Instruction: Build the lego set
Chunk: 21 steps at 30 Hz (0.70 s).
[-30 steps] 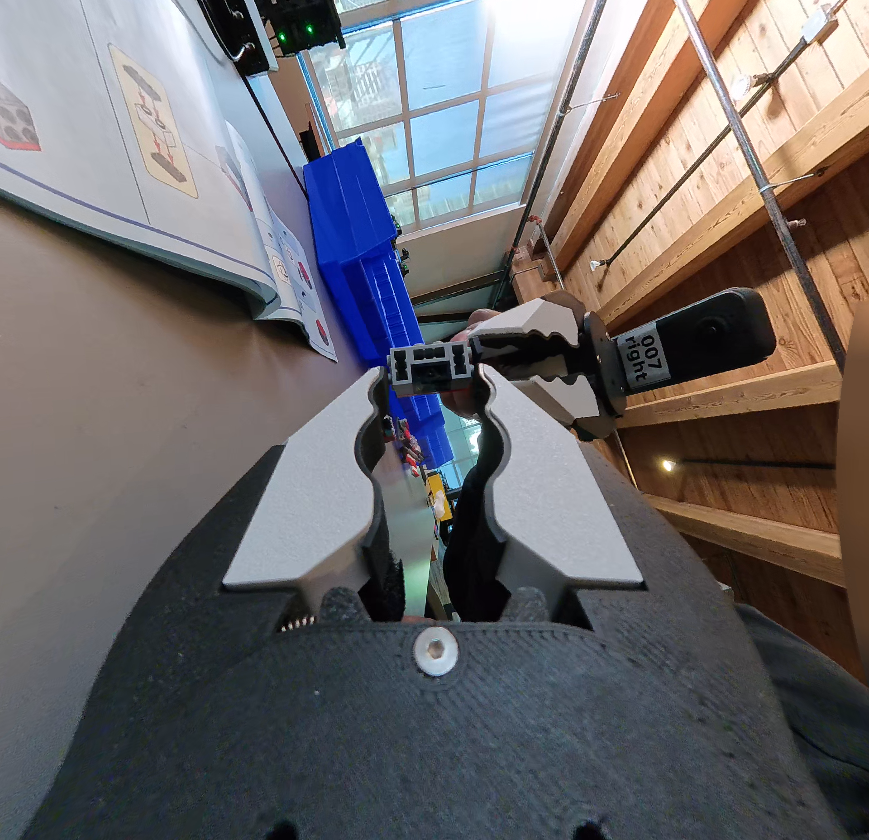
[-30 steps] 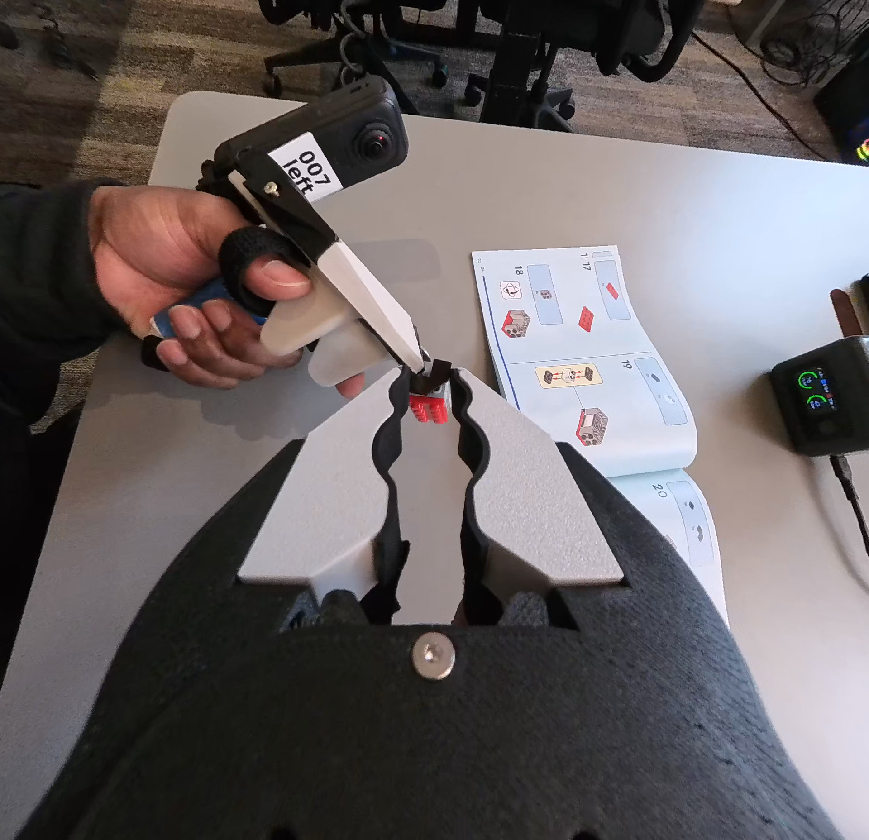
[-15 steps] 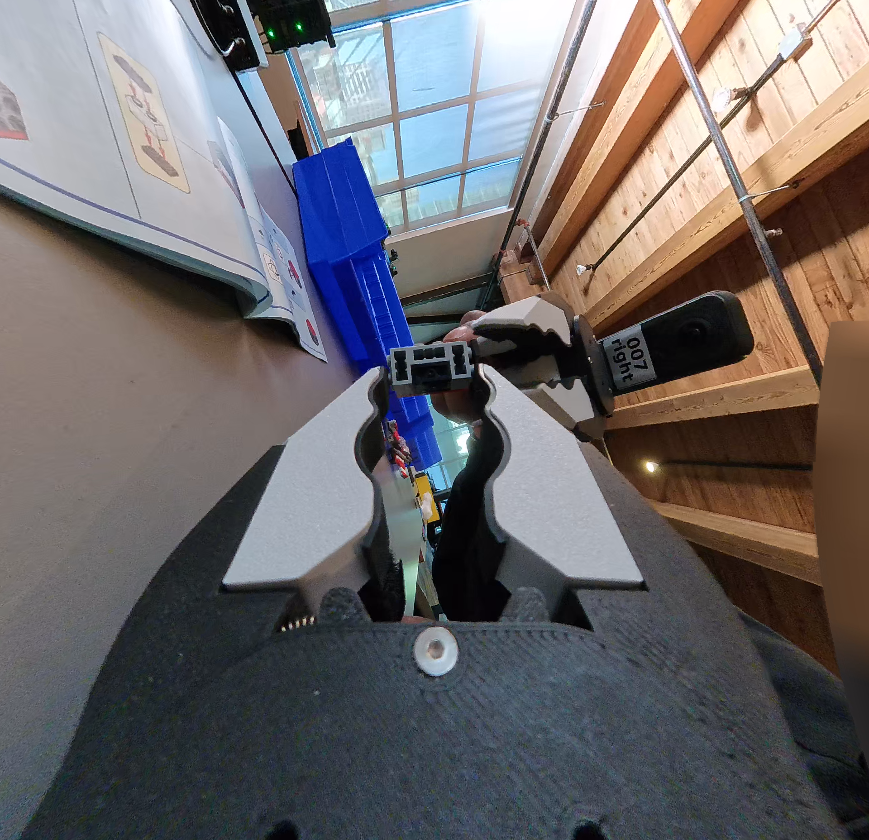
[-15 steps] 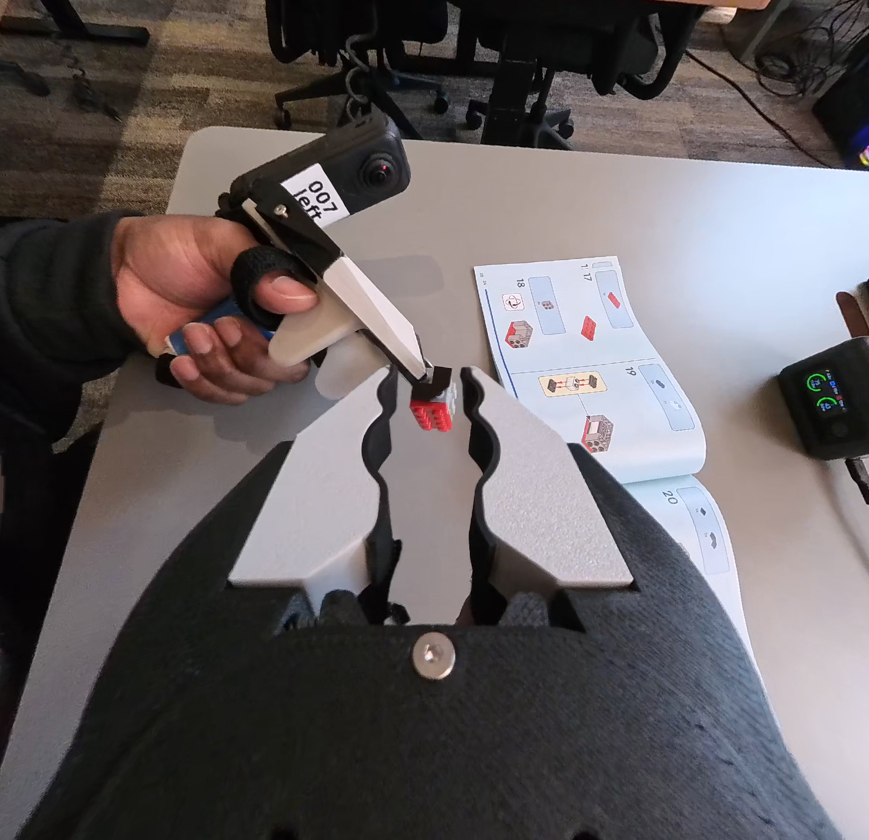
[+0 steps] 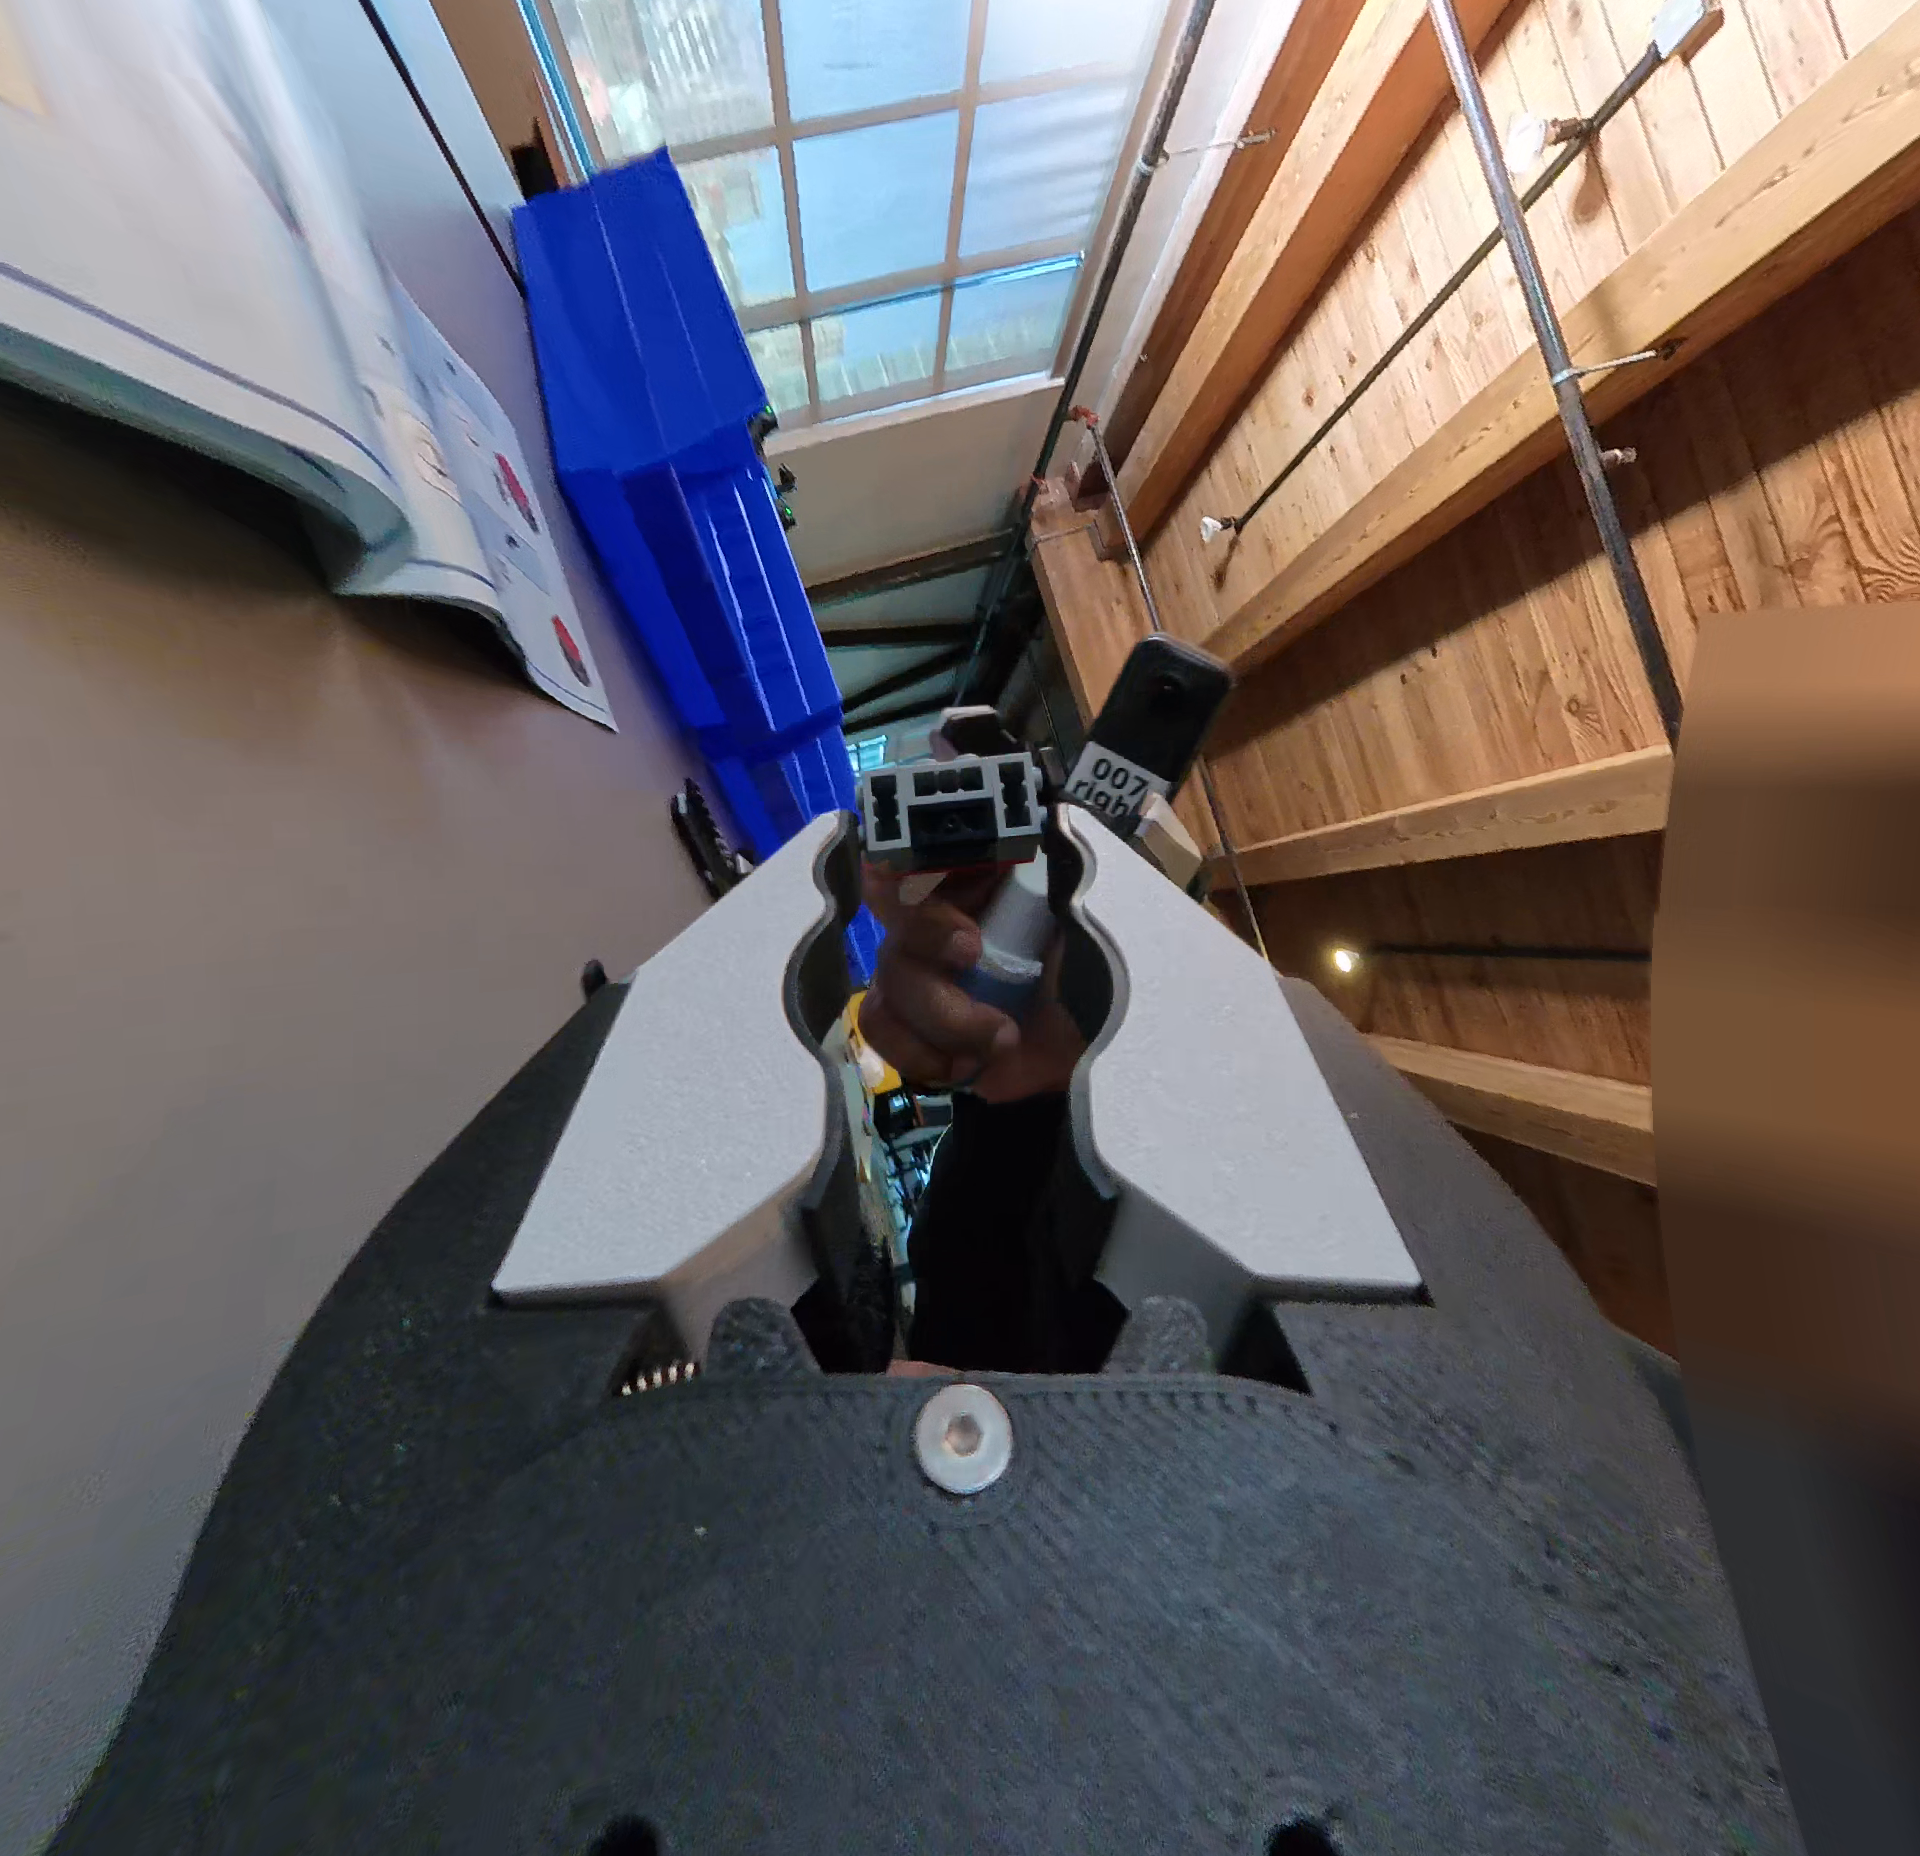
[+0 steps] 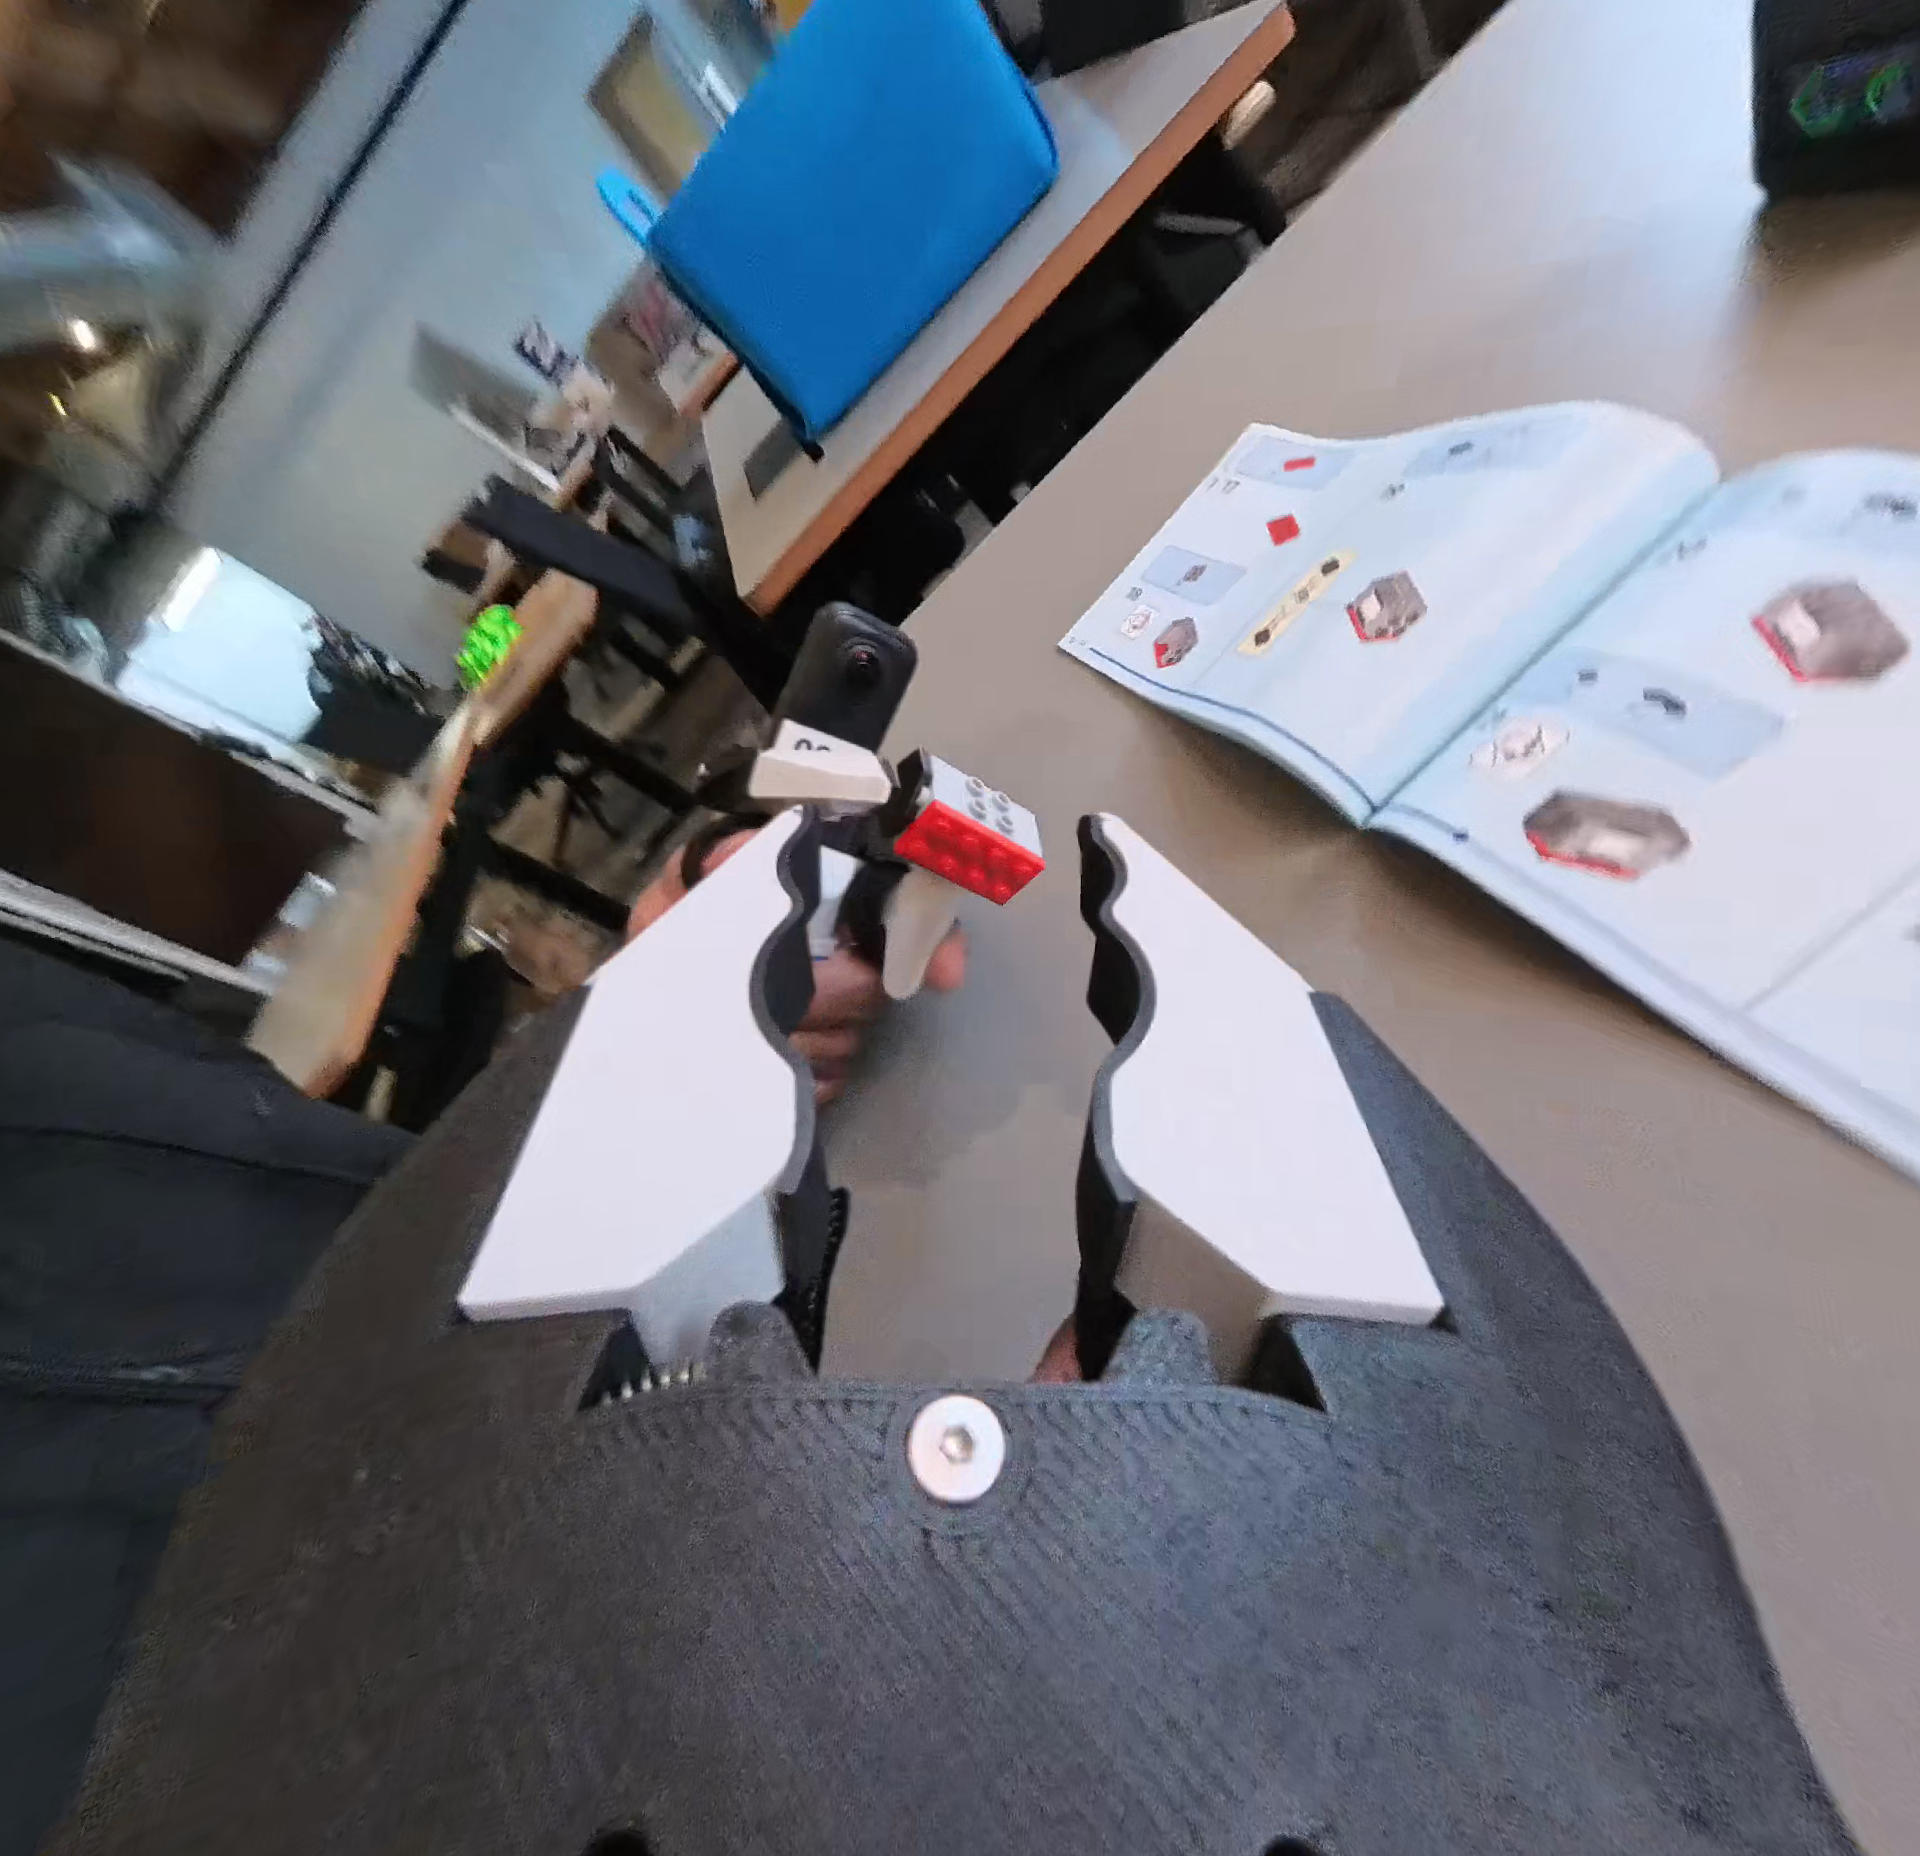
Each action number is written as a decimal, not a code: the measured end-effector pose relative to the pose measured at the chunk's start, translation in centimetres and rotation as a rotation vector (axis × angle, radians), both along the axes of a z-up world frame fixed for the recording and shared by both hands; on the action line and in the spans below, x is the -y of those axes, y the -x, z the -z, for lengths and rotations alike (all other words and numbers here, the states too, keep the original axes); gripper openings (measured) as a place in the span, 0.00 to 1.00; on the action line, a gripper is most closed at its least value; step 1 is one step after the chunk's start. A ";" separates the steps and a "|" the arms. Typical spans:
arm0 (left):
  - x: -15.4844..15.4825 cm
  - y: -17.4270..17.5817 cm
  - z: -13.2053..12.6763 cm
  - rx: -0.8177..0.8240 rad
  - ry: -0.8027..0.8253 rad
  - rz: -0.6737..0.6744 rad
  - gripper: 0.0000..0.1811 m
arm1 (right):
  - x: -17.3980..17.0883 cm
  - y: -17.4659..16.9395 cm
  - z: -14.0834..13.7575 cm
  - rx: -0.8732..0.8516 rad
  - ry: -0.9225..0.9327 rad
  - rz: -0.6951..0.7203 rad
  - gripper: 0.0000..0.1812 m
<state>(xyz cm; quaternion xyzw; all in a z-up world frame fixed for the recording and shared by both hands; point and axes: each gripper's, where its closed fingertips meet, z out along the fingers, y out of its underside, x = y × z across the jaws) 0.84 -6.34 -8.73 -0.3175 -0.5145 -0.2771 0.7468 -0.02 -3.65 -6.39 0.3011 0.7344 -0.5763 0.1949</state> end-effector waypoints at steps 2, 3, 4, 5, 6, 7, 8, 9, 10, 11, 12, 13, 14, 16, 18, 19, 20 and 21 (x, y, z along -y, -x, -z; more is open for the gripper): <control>-1.5 -0.2 -0.2 -0.006 -0.006 0.036 0.19 | -1.3 -0.2 0.2 0.060 0.024 0.039 0.30; -2.2 -0.3 -0.3 -0.010 -0.006 0.053 0.19 | -2.0 -0.2 0.2 0.088 0.039 0.061 0.31; -2.9 -0.4 -0.4 -0.014 -0.004 0.069 0.19 | -2.7 -0.2 0.2 0.114 0.054 0.079 0.32; -3.6 -0.5 -0.5 -0.019 -0.001 0.084 0.19 | -3.3 -0.1 0.3 0.141 0.063 0.094 0.33; -4.2 -0.6 -0.6 -0.024 0.000 0.100 0.19 | -3.8 -0.1 0.5 0.164 0.065 0.099 0.34; -4.9 -0.8 -0.7 -0.027 0.004 0.115 0.19 | -4.2 -0.2 0.8 0.182 0.062 0.101 0.34; -5.5 -0.9 -0.7 -0.029 0.009 0.130 0.19 | -4.6 -0.2 1.1 0.197 0.054 0.105 0.35; -6.1 -0.9 -0.7 -0.030 0.013 0.144 0.19 | -5.0 -0.2 1.4 0.209 0.050 0.106 0.35; -6.6 -1.0 -0.7 -0.030 0.016 0.155 0.19 | -5.3 -0.3 1.6 0.226 0.051 0.104 0.35; -7.1 -1.1 -0.7 -0.030 0.021 0.165 0.19 | -5.5 -0.4 1.7 0.243 0.055 0.096 0.35; -7.5 -1.1 -0.6 -0.029 0.029 0.173 0.19 | -5.6 -0.5 1.8 0.255 0.059 0.089 0.35; -7.9 -1.1 -0.5 -0.029 0.039 0.179 0.19 | -5.8 -0.6 1.9 0.260 0.058 0.085 0.35; -8.2 -1.1 -0.3 -0.030 0.050 0.184 0.19 | -5.9 -0.6 2.0 0.265 0.058 0.082 0.35; -8.6 -1.1 -0.1 -0.030 0.070 0.191 0.19 | -5.9 -0.8 2.2 0.277 0.058 0.068 0.34; -8.8 -1.1 0.0 -0.031 0.078 0.195 0.19 | -5.9 -0.8 2.6 0.281 0.047 0.061 0.34; -8.8 -1.0 0.0 -0.031 0.079 0.196 0.19 | -6.0 -0.8 2.8 0.285 0.046 0.060 0.34; -8.8 -1.0 0.1 -0.032 0.082 0.196 0.19 | -6.0 -0.8 2.9 0.290 0.046 0.059 0.33; -8.8 -1.0 0.1 -0.033 0.085 0.196 0.19 | -6.0 -0.9 3.1 0.293 0.043 0.055 0.33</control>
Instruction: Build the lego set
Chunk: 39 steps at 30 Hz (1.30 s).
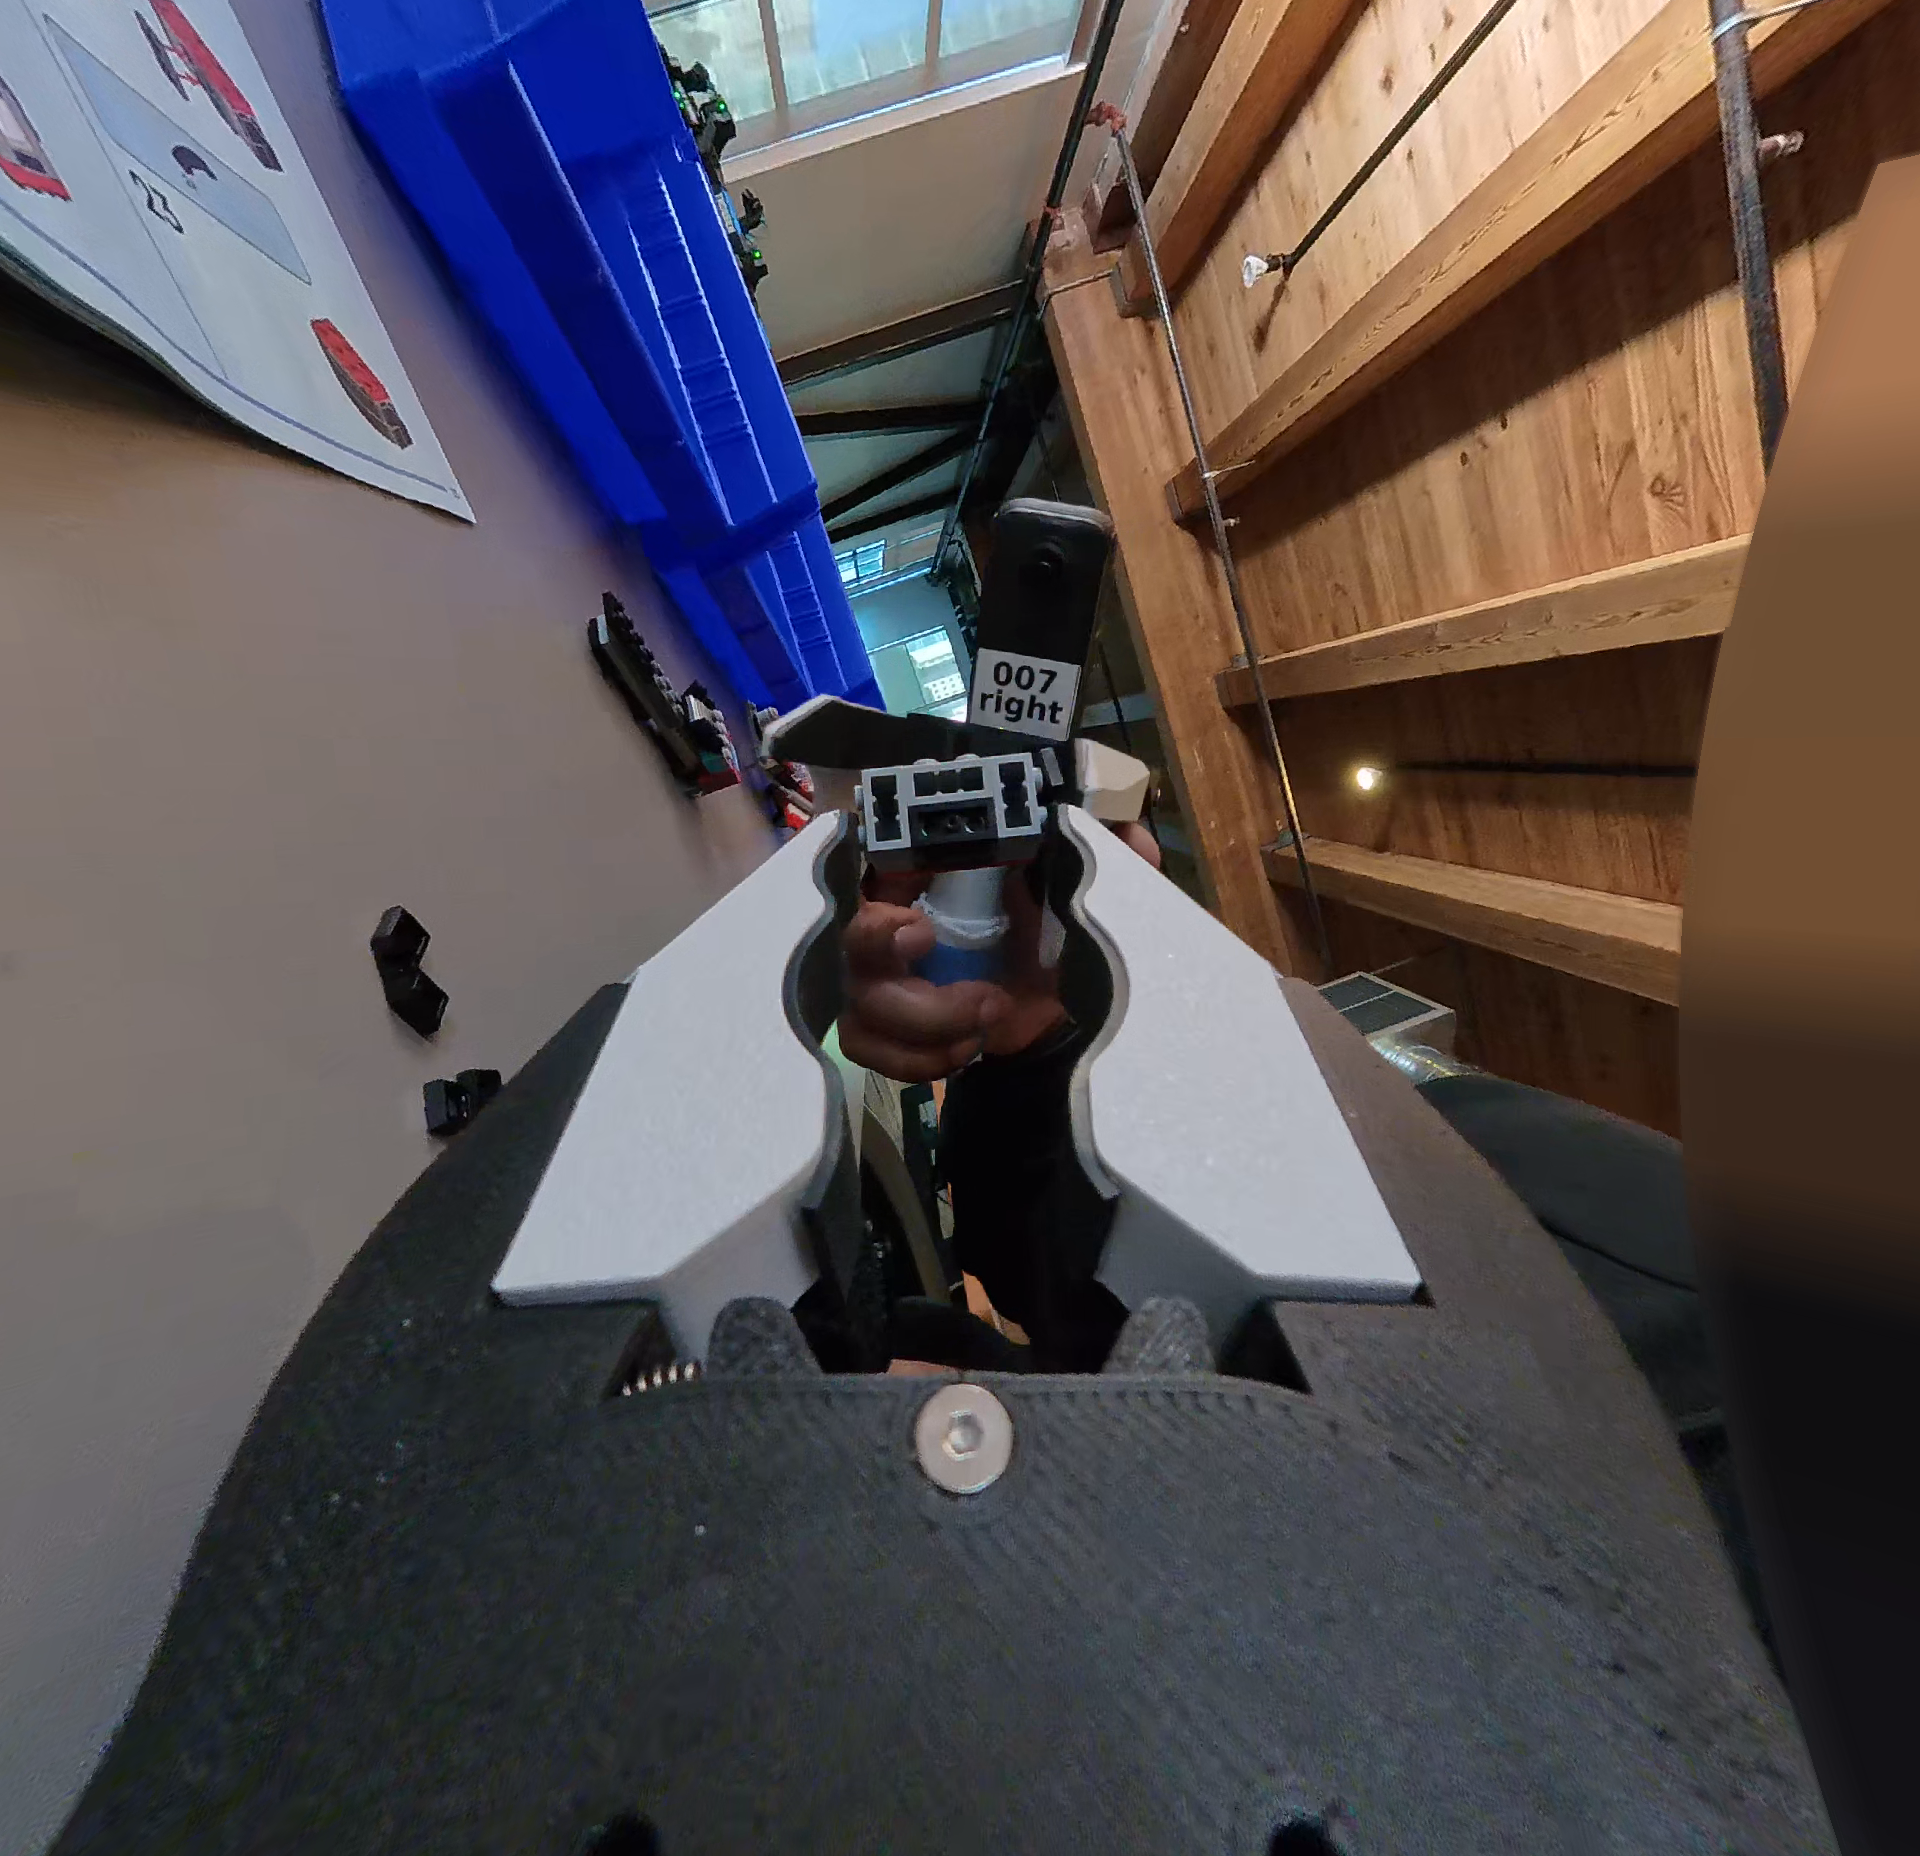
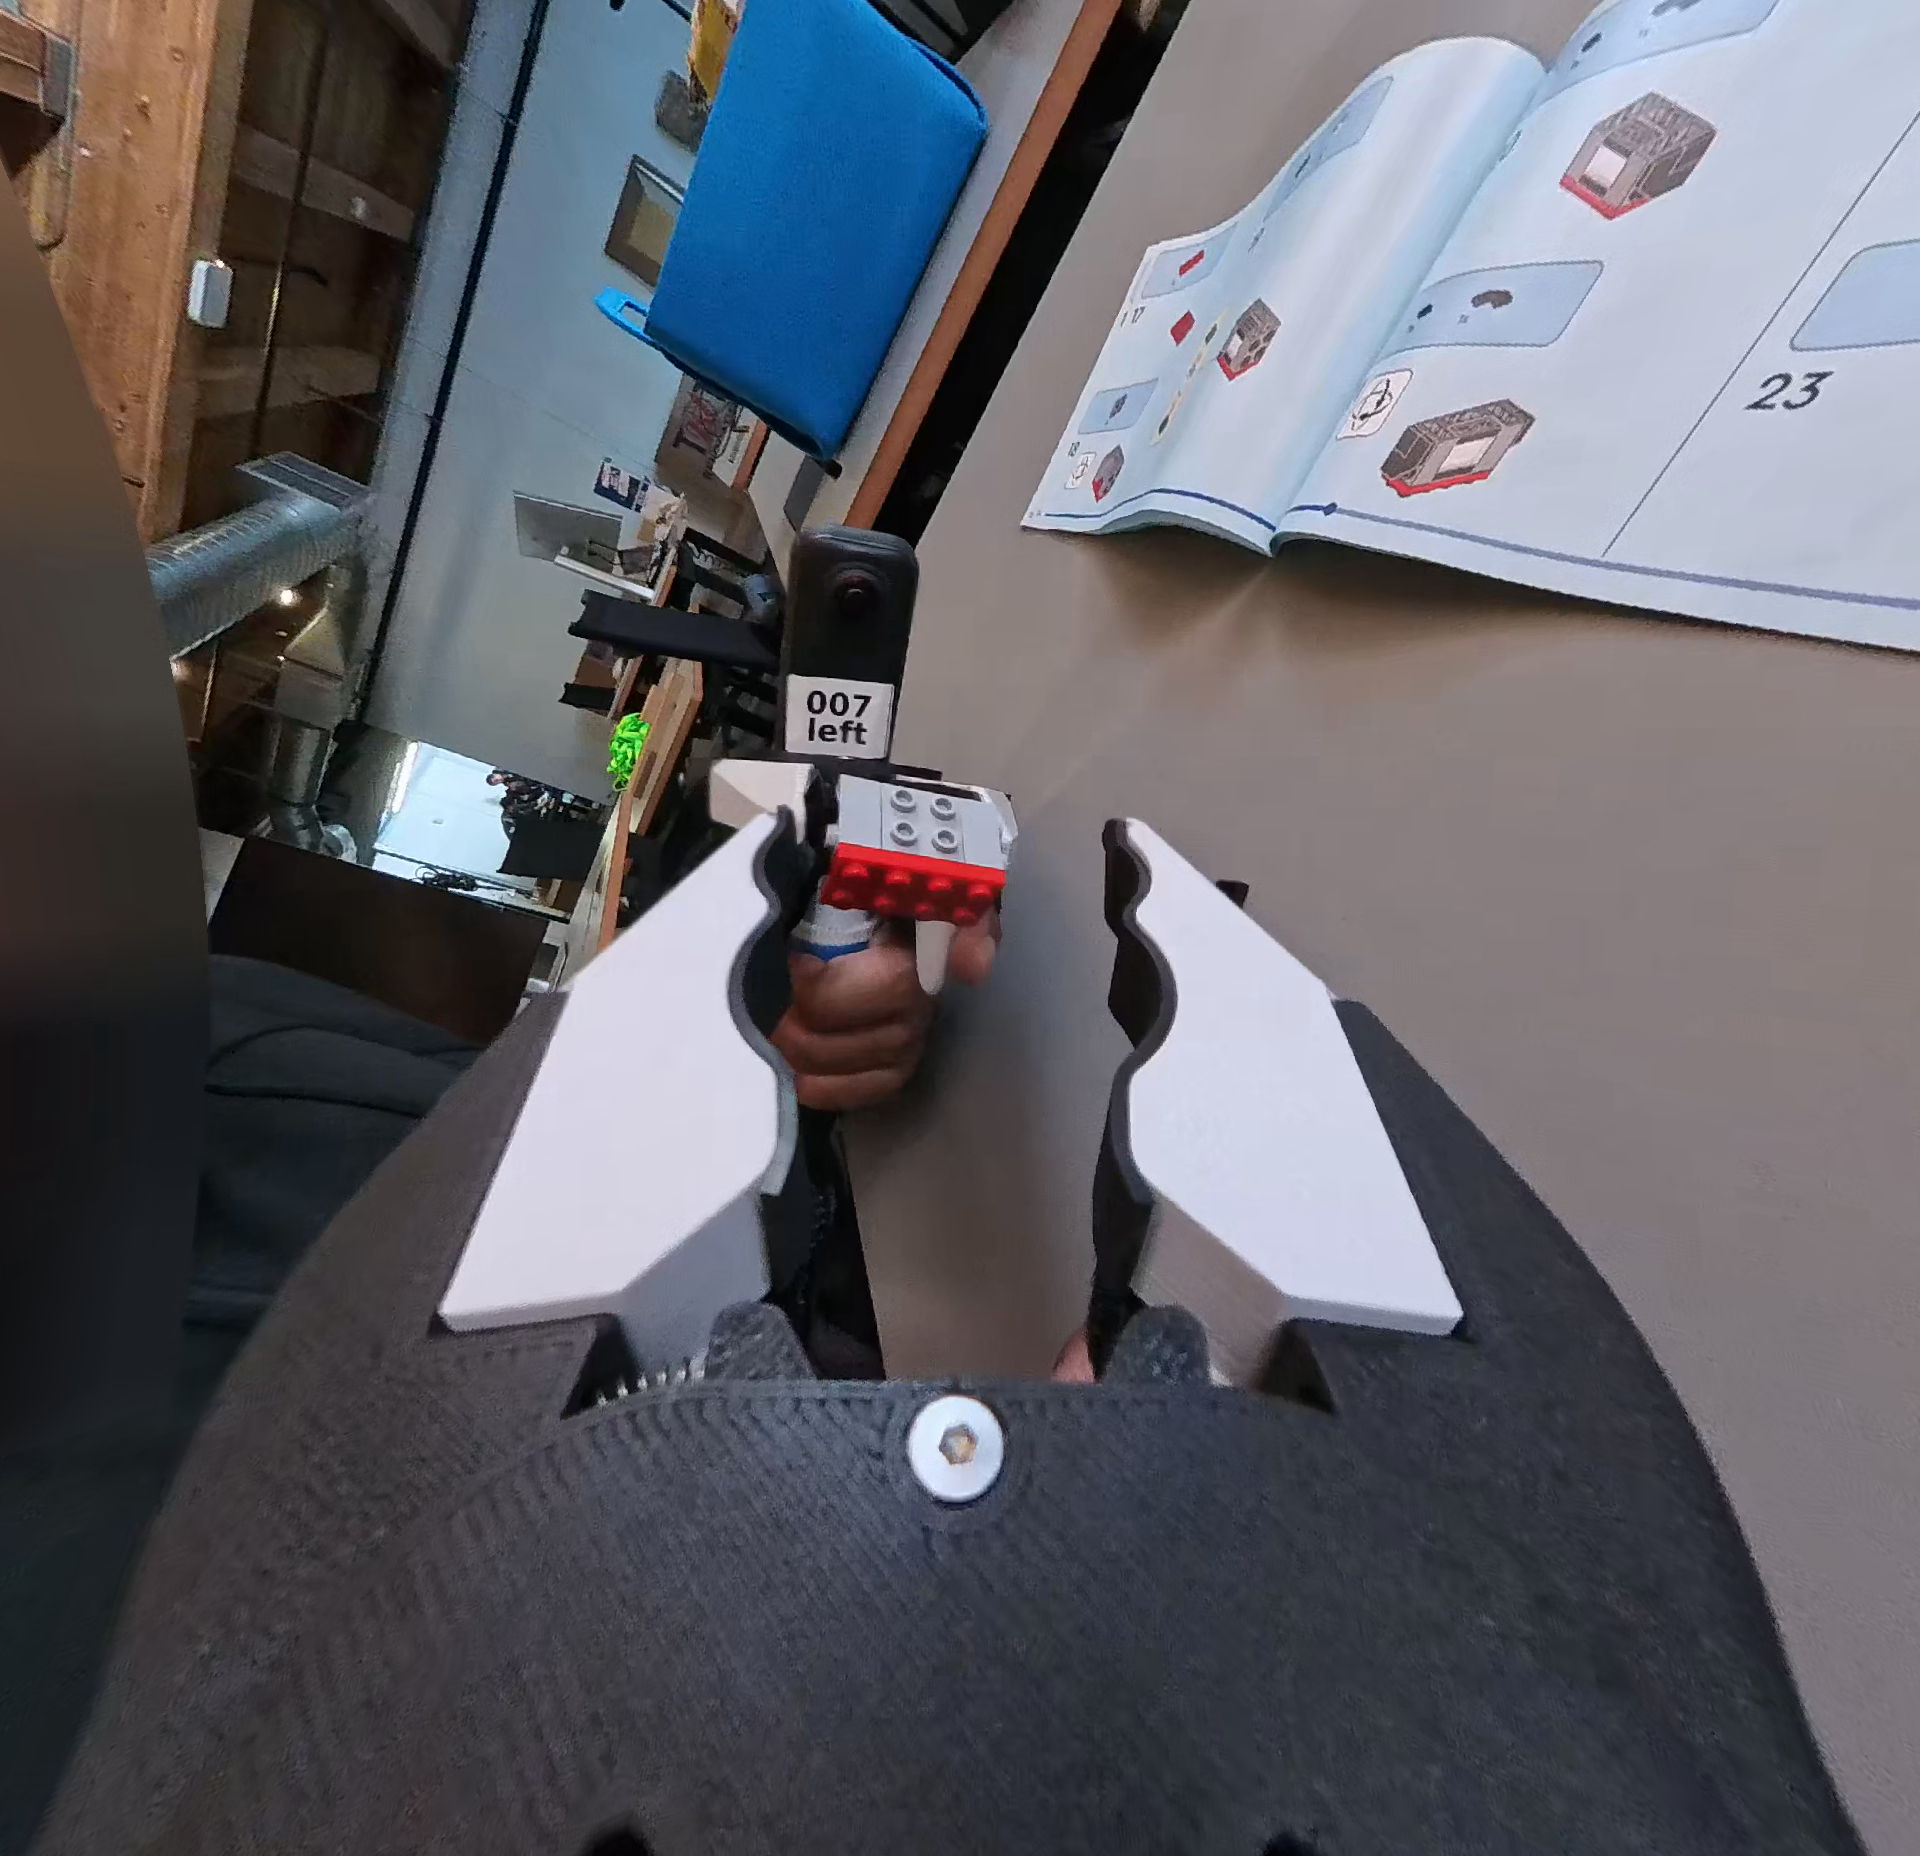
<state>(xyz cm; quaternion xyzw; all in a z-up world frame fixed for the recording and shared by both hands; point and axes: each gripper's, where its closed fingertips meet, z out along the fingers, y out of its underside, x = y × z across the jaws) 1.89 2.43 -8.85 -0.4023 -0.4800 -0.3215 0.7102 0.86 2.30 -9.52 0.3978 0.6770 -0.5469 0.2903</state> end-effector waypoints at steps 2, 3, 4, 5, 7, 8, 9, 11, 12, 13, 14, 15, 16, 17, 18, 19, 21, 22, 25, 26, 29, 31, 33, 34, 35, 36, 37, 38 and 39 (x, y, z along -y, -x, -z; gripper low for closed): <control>0.0 -0.1 0.1 -0.008 0.015 0.001 0.19 | 0.1 -0.2 0.2 0.005 0.000 -0.012 0.33; 0.1 -0.1 0.2 -0.015 0.029 0.002 0.19 | 0.1 -0.3 0.3 0.009 0.001 -0.021 0.33; 0.1 -0.2 0.2 -0.022 0.043 0.001 0.19 | 0.2 -0.4 0.4 0.011 0.000 -0.028 0.33; 0.1 -0.2 0.3 -0.029 0.056 0.001 0.19 | 0.2 -0.5 0.5 0.011 0.000 -0.038 0.32; 0.2 -0.4 0.3 -0.046 0.074 0.001 0.19 | 0.3 -0.7 0.5 0.013 0.009 -0.056 0.31; 0.3 -0.4 0.3 -0.057 0.080 0.001 0.19 | 0.4 -0.8 0.4 0.018 0.019 -0.065 0.31; 0.3 -0.5 0.2 -0.069 0.088 0.000 0.19 | 0.5 -0.9 0.3 0.022 0.029 -0.073 0.30; 0.5 -0.5 0.1 -0.099 0.115 -0.010 0.19 | 0.6 -1.1 0.1 0.030 0.049 -0.086 0.28; 0.5 -0.6 0.1 -0.119 0.132 -0.015 0.19 | 0.7 -1.3 0.0 0.034 0.060 -0.091 0.27; 0.6 -0.6 0.0 -0.137 0.150 -0.020 0.19 | 0.7 -1.4 0.0 0.034 0.070 -0.097 0.26; 0.6 -0.7 0.0 -0.156 0.166 -0.024 0.19 | 0.8 -1.5 -0.1 0.033 0.080 -0.102 0.25; 0.6 -0.7 -0.1 -0.173 0.180 -0.027 0.19 | 0.8 -1.6 -0.3 0.033 0.089 -0.106 0.24; 0.6 -0.8 -0.1 -0.187 0.190 -0.027 0.19 | 0.8 -1.7 -0.4 0.030 0.097 -0.110 0.23; 0.6 -0.8 -0.2 -0.202 0.197 -0.027 0.19 | 0.8 -1.8 -0.5 0.026 0.105 -0.116 0.23; 0.5 -0.9 -0.3 -0.214 0.203 -0.026 0.19 | 0.7 -1.9 -0.7 0.022 0.111 -0.119 0.21; 0.5 -0.9 -0.4 -0.223 0.206 -0.026 0.19 | 0.7 -1.9 -0.8 0.017 0.115 -0.119 0.21; 0.4 -1.0 -0.6 -0.237 0.205 -0.026 0.19 | 0.6 -2.0 -1.0 0.008 0.120 -0.118 0.21; 0.3 -1.0 -0.7 -0.242 0.204 -0.026 0.19 | 0.6 -2.0 -1.1 0.004 0.122 -0.116 0.21; 0.3 -1.2 -0.9 -0.257 0.198 -0.025 0.19 | 0.6 -2.1 -1.3 -0.005 0.131 -0.110 0.21; 0.3 -1.2 -1.0 -0.261 0.195 -0.024 0.19 | 0.6 -2.1 -1.4 -0.005 0.135 -0.107 0.21; 0.3 -1.4 -1.4 -0.274 0.181 -0.022 0.20 | 0.5 -2.2 -1.6 -0.013 0.143 -0.098 0.21; 0.2 -1.5 -1.7 -0.286 0.163 -0.017 0.23 | 0.5 -2.2 -1.8 -0.017 0.144 -0.091 0.21; 0.2 -1.7 -2.0 -0.292 0.145 -0.010 0.26 | 0.5 -2.2 -1.9 -0.017 0.152 -0.086 0.21; 0.2 -1.8 -2.1 -0.297 0.145 -0.011 0.26 | 0.5 -2.3 -2.0 -0.018 0.156 -0.084 0.21; 0.2 -1.8 -2.1 -0.303 0.149 -0.015 0.26 | 0.5 -2.3 -2.1 -0.023 0.157 -0.080 0.21; 0.2 -1.8 -2.2 -0.313 0.157 -0.020 0.25 | 0.5 -2.3 -2.2 -0.026 0.158 -0.076 0.21; 0.2 -1.8 -2.2 -0.324 0.167 -0.025 0.26 | 0.5 -2.3 -2.3 -0.027 0.160 -0.071 0.21; 0.2 -1.8 -2.3 -0.334 0.180 -0.032 0.25 | 0.5 -2.3 -2.3 -0.030 0.161 -0.068 0.21; 0.2 -1.8 -2.2 -0.344 0.198 -0.040 0.25 | 0.6 -2.4 -2.4 -0.035 0.159 -0.064 0.21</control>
